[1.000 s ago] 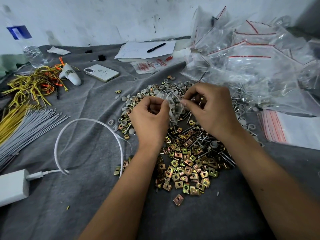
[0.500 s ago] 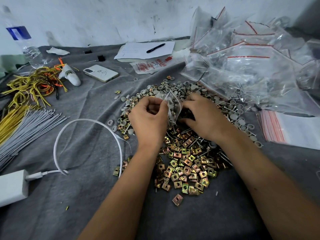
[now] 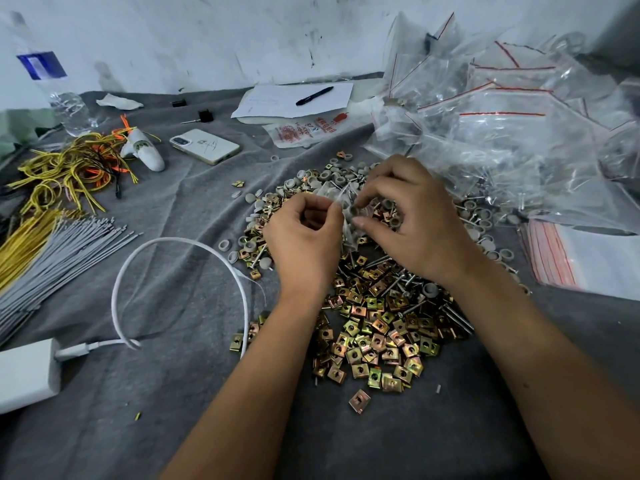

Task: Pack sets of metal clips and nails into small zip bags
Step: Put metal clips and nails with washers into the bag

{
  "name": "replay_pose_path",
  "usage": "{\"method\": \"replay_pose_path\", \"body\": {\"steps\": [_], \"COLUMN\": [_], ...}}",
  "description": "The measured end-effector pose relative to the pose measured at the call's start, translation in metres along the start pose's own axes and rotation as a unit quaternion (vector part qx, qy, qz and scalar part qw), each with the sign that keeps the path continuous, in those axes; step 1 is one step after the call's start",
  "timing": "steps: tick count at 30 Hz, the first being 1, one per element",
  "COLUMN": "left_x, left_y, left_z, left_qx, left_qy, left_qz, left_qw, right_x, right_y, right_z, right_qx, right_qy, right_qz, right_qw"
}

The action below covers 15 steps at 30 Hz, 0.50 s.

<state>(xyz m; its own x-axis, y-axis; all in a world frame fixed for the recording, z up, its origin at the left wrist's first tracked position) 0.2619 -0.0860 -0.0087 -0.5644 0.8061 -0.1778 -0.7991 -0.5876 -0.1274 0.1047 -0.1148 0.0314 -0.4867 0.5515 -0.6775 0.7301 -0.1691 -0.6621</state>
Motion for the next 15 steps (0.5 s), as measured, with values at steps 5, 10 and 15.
{"method": "replay_pose_path", "body": {"steps": [5, 10, 15], "left_x": [0.001, 0.001, 0.000], "left_y": [-0.001, -0.002, -0.002], "left_z": [0.003, 0.002, 0.002], "left_qx": [-0.001, 0.012, 0.011], "left_qy": [0.009, -0.004, -0.010], "left_qz": [0.015, 0.016, 0.021], "left_qw": [1.000, 1.000, 1.000], "right_x": [0.001, 0.000, 0.005], "right_y": [-0.001, -0.008, -0.004], "right_z": [0.008, 0.013, 0.027], "right_qx": [0.007, -0.012, 0.032], "right_qy": [0.034, 0.060, 0.108], "right_qz": [-0.005, 0.045, -0.003], "right_qw": [0.999, 0.997, 0.994]}}
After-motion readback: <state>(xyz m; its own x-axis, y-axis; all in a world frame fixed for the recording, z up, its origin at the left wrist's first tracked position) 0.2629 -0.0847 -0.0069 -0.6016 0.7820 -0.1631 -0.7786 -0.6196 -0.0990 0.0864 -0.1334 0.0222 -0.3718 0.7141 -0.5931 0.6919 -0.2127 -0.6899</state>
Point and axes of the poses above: each hand's wrist, its own x-axis away from the middle knuckle, its own y-axis out of the palm, z = x × y, the point moved 5 cm from there along -x, towards the middle knuckle, and after that the axes turned 9 degrees about -y, right-handed, at the moved point
